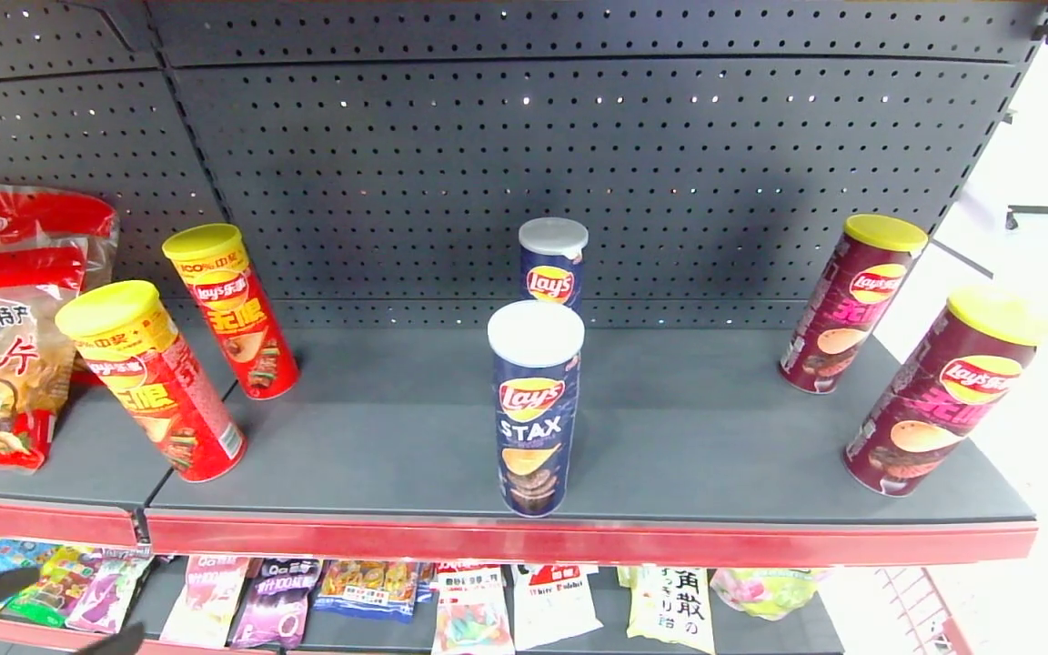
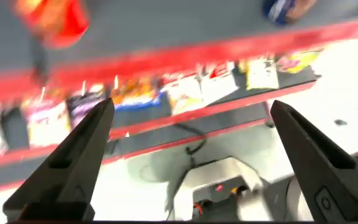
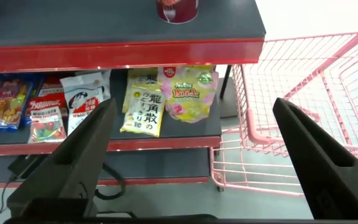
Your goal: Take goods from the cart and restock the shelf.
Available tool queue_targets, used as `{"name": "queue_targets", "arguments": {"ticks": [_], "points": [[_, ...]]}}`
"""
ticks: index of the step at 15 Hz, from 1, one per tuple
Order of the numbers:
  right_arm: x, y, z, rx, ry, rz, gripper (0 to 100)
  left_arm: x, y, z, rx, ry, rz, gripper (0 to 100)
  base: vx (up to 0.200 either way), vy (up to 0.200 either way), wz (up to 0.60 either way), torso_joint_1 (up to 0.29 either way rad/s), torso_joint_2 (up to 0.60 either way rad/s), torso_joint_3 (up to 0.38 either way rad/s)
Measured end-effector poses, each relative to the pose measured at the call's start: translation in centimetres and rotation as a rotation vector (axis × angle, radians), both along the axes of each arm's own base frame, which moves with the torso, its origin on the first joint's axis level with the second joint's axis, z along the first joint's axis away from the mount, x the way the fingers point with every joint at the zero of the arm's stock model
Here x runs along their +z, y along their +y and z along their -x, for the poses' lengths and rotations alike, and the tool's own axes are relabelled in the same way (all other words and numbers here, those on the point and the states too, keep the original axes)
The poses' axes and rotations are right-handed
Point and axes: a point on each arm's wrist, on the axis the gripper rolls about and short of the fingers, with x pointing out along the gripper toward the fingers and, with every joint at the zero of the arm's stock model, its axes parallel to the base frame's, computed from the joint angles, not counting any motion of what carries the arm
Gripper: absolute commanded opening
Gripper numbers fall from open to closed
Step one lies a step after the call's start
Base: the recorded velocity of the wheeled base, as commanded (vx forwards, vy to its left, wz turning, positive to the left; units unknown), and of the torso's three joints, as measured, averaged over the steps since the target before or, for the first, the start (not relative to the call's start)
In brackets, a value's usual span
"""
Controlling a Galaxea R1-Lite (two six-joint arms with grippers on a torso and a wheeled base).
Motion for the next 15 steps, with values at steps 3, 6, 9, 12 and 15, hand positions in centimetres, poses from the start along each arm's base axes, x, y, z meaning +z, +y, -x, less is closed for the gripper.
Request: {"name": "queue_targets", "arguments": {"ticks": [3,6,9,12,15], "points": [[-1.4,0.1,-0.1,0.024,-0.011,0.027,100,-2.8,2.1,6.7,0.19,0.0,-0.055,100,0.0,0.0,0.0,0.0,0.0,0.0],[-2.0,0.4,-0.1,0.102,-0.079,0.011,100,-4.2,2.1,9.7,0.391,-0.039,-0.028,100,0.0,0.0,0.0,0.0,0.0,0.0],[-2.2,0.4,-0.2,0.075,-0.128,0.023,100,-5.7,1.7,10.4,0.46,-0.098,-0.025,100,0.0,0.0,0.0,0.0,0.0,0.0],[-2.0,0.3,-1.1,0.048,-0.291,0.025,100,-7.5,1.5,9.8,0.435,-0.249,-0.001,100,0.0,0.0,0.0,0.0,0.0,0.0],[-2.9,0.3,-1.6,0.043,-0.303,0.002,100,-8.5,1.3,8.0,0.365,-0.423,0.033,100,0.0,0.0,0.0,0.0,0.0,0.0]]}}
